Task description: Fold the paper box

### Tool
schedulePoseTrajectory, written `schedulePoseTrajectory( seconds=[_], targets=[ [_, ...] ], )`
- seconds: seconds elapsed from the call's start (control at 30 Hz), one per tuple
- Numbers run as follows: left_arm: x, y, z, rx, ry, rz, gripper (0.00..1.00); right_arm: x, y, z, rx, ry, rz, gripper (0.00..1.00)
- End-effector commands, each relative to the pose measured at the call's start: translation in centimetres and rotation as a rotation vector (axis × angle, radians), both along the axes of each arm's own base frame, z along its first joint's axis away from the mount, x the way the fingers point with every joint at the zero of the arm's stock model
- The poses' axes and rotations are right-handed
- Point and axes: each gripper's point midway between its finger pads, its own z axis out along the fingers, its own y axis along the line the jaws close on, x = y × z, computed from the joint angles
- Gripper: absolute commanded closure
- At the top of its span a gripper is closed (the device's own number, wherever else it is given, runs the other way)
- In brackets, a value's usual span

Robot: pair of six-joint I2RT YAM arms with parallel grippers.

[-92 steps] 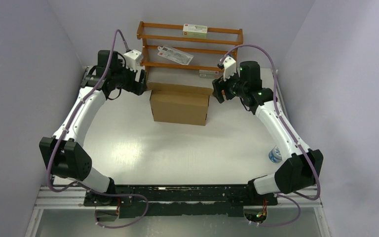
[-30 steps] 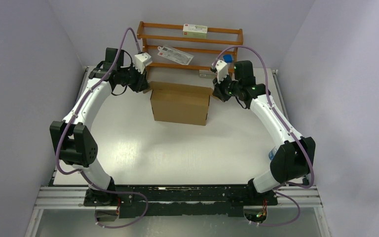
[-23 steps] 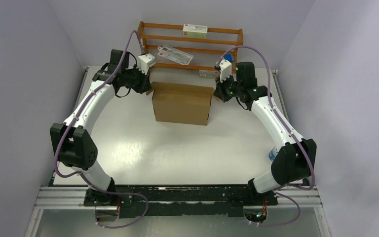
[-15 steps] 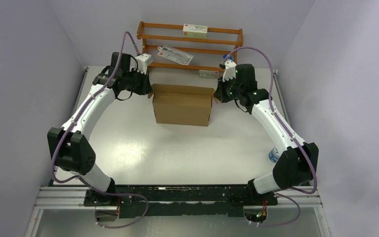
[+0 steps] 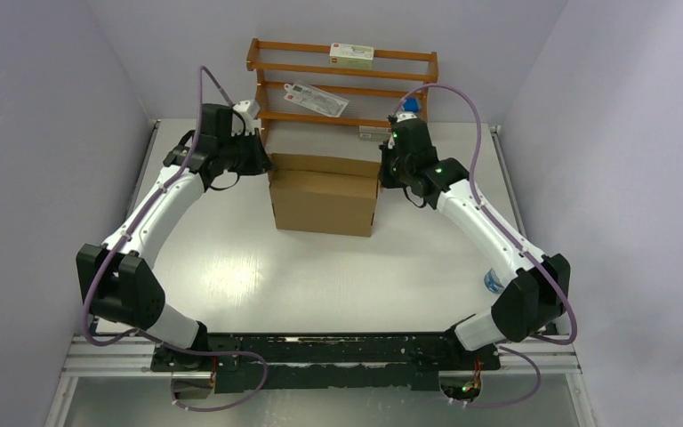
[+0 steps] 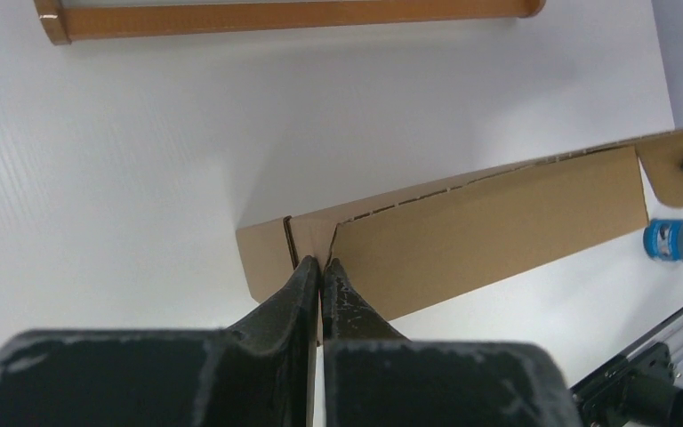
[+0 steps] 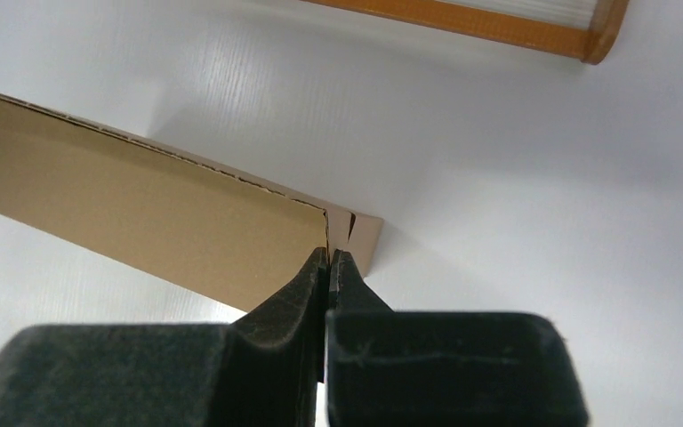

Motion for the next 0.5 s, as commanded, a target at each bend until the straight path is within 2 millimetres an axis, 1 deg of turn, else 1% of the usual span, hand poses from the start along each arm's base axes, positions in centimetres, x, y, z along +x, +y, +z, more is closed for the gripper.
schedulePoseTrajectory(
  seconds=[0.0,0.13,0.27,0.47],
  targets=[
    [-0.6,-2.1,2.3,-0.119,-0.022,0.022,0.95,0.1,1.8,0.8,0.048,-0.010,-0.098,1.00],
    [-1.1,-2.6,1.8,-0.121,-0.001,0.016,0.95,0.1,2.1,0.7,0.046,-0.007,-0.143,1.00],
    [-1.8,-3.0,1.2,-0.123,0.006,0.015,0.95,0.3,2.1,1.1,0.053,-0.024,-0.194,1.00],
    [-2.0,-2.7,1.4,-0.100,-0.011,0.026,0.95,0.4,2.0,1.1,0.065,-0.053,-0.223,1.00]
  ],
)
